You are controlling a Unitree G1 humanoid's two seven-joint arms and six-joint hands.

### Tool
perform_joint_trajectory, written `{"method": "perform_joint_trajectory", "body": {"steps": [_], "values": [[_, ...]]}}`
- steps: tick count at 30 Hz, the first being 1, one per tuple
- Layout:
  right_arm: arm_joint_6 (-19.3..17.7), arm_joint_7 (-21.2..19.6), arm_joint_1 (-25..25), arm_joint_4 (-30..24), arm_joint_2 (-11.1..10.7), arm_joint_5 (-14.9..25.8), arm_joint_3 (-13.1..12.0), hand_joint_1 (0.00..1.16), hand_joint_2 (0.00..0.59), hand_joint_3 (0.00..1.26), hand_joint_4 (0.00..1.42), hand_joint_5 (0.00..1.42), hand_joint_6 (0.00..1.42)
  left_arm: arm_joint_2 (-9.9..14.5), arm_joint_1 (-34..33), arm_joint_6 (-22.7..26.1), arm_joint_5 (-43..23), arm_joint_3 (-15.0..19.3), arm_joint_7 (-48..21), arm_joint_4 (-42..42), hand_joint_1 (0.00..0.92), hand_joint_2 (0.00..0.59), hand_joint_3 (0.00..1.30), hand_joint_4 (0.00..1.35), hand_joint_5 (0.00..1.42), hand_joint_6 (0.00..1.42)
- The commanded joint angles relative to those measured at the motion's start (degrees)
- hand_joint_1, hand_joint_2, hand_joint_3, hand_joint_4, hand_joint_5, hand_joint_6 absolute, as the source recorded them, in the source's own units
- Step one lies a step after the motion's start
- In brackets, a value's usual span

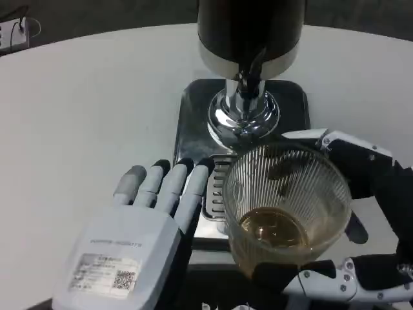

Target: Grasp the cup under the faucet to collect the drink, then remove the cup.

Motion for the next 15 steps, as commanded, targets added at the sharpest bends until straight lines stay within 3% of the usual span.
{"method": "perform_joint_trajectory", "body": {"steps": [1,15], "values": [[-1.8,-0.5,-0.2,-0.7,0.5,0.9,-0.1,1.16,0.117,0.86,1.03,1.19,1.42,-0.1,-0.1,0.1,0.2,0.4,-0.7,0.2,0.0,0.042,0.0,0.0,0.0,0.0],[-1.9,-0.8,0.0,-0.4,0.9,1.1,-0.6,1.16,0.125,0.86,1.02,1.18,1.42,-0.2,0.2,-0.1,0.3,0.5,-0.5,0.3,0.0,0.043,0.0,0.0,0.0,0.0]]}}
